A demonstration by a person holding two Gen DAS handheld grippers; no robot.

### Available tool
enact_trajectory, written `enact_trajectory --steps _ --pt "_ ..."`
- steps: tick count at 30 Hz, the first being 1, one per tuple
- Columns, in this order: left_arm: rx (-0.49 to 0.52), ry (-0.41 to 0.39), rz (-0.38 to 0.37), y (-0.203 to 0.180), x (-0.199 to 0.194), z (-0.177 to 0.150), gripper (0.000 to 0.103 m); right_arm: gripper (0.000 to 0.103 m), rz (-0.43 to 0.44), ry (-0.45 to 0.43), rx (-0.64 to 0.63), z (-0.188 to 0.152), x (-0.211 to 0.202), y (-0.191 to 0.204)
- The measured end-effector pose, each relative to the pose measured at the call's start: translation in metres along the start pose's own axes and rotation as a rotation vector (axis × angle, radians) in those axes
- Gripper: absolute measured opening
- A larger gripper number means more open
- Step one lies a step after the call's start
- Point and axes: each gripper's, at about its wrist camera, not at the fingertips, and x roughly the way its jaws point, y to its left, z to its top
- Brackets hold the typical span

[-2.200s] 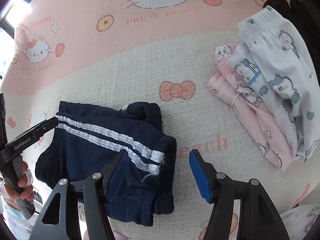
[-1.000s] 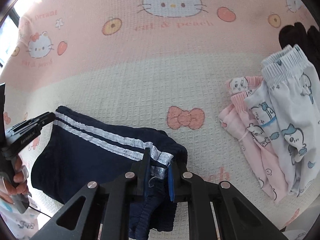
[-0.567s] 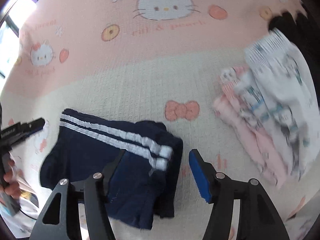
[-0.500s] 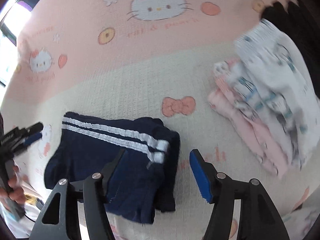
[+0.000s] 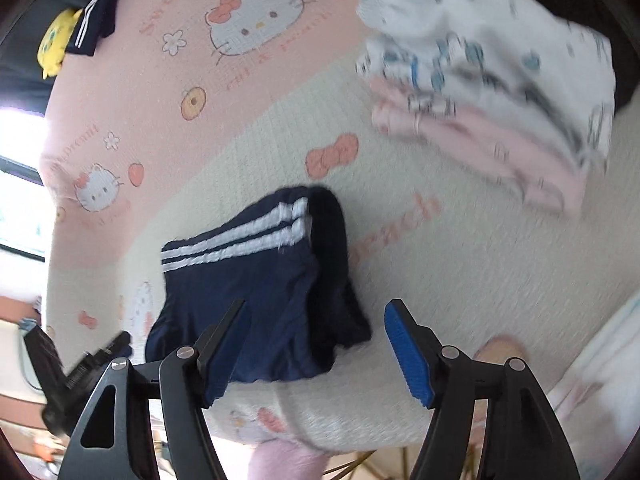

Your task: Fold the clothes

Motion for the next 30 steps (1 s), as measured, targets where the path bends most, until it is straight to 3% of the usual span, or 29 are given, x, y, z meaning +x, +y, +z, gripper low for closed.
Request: enact_trajectory --steps 7,10,14,18,23,28,30 --pt "0.048 0.024 0.058 -0.003 0.000 -0.019 0.059 0.070 0.056 -0.034 0.043 -0.025 -0.007 -0.001" --pt "0.033 0.090 0.063 -0.002 0.006 -0.023 0.059 0.071 0.089 -0.014 0.101 -0.036 -0.005 -0.005" --pt "-0.162 0.105 -0.094 0.016 0.002 -0.034 0.059 0.071 0.215 -0.004 0.227 -0.049 -0.004 -0.013" --pt "-0.335 0.050 -0.276 0.028 -0.006 -0.053 0.059 0.071 0.259 0.001 0.258 -0.055 -0.003 -0.011" --pt "-0.315 0.047 -0.333 0.019 -0.003 -0.063 0.060 0.071 0.259 0.029 0.255 -0.061 0.004 -0.007" --pt "-0.330 0.191 -0.392 0.012 0.020 -0.069 0.060 0.071 0.277 0.068 0.250 -0.064 0.013 -0.007" --pt "-0.340 0.209 -0.395 0.010 0.024 -0.072 0.060 0.071 0.285 0.083 0.248 -0.066 0.016 -0.007"
